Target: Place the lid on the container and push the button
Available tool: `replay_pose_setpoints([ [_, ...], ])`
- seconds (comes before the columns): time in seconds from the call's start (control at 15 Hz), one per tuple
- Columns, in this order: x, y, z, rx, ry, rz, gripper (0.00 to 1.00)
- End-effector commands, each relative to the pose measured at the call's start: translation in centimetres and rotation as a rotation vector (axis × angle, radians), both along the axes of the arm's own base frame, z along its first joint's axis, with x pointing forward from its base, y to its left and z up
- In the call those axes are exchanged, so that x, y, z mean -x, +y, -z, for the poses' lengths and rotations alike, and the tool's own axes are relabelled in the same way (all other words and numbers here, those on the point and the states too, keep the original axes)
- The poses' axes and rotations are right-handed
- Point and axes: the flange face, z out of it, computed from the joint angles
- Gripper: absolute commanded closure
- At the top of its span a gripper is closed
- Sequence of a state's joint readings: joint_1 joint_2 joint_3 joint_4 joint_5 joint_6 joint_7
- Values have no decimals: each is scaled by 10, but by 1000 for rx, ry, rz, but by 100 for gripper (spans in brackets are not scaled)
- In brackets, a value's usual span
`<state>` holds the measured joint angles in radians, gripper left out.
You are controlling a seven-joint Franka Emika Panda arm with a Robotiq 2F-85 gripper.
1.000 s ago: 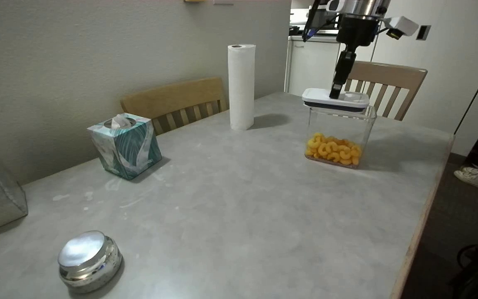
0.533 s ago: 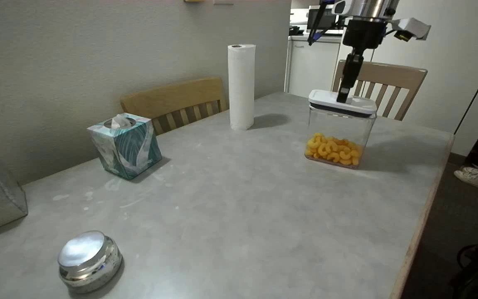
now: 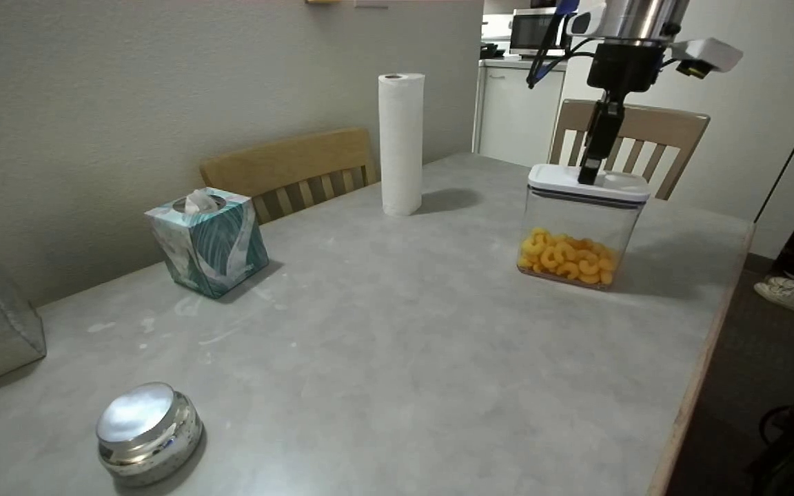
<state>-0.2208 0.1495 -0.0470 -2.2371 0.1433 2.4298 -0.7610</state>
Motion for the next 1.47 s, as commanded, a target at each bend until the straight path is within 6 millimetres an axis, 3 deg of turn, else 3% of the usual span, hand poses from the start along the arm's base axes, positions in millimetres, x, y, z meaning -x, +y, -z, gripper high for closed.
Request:
replay_pose_setpoints([
  [0.0, 11, 2, -1, 11, -16, 5, 71],
  [0.07, 11, 2, -2, 13, -18, 6, 26],
  [0.33, 11, 3, -15, 29, -33, 3, 0],
  [0.53, 13, 5, -31, 49, -51, -8, 0],
  [0.67, 14, 5, -40, 56, -61, -8, 25],
  [0.8, 14, 7, -46, 53, -70, 0, 34],
  [1.4, 23, 14, -52, 53, 24, 203, 97],
])
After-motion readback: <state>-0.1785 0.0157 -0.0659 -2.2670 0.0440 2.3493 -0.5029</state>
